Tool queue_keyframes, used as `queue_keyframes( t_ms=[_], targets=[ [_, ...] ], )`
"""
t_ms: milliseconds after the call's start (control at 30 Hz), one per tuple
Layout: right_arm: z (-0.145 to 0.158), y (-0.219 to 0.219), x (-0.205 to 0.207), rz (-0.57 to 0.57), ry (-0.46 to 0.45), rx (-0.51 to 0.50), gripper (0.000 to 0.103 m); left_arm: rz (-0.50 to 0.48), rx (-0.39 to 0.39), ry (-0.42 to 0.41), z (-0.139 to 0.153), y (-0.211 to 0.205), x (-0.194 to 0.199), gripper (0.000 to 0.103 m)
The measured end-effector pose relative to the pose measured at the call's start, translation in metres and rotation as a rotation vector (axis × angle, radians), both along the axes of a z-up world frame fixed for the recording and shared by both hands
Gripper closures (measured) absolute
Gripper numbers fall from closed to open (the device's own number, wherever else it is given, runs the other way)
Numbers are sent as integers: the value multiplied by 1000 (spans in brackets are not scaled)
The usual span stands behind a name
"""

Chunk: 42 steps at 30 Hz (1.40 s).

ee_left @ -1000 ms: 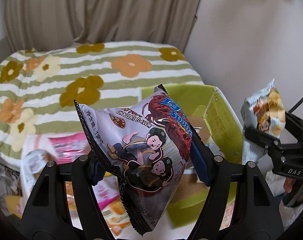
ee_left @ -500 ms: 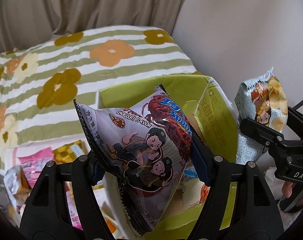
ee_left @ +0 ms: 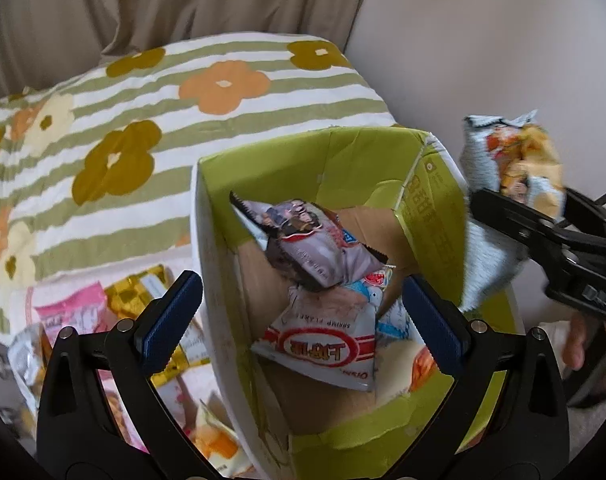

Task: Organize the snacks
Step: 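Lift both bags over the cardboard box and release them inside, then move both tools back over the remaining snacks on the table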

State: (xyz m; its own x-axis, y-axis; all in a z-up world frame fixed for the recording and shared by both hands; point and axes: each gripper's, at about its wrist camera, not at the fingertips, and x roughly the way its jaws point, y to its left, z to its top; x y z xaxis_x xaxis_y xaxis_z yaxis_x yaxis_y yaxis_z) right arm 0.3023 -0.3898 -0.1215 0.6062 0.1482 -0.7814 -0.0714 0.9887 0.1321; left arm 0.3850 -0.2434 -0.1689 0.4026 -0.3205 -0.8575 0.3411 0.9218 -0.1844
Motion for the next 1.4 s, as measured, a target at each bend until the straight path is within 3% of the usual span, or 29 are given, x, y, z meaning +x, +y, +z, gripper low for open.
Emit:
queue_keyframes(
  t_ms=[367,400,433,500,900,1400],
  targets=[
    [-20,3,28,11,80,36,32,21,-41,-5,5,20,-19,4],
    [-22,4,29,20,81,51,28,27,-38,-6,5,22,-21,4],
    [-24,5,30,23,79,62,16,31,-36,-7,5,24,-22,4],
    [-26,7,28,19,73,65,0,39,-31,-10,5,28,-25,4],
    [-4,5,-18,18,40,78,0,88,-45,-28,14,47,-58,4],
    [32,47,-54,188,-38,116,0,235,20,-111,55,106,-115,3]
  ],
)
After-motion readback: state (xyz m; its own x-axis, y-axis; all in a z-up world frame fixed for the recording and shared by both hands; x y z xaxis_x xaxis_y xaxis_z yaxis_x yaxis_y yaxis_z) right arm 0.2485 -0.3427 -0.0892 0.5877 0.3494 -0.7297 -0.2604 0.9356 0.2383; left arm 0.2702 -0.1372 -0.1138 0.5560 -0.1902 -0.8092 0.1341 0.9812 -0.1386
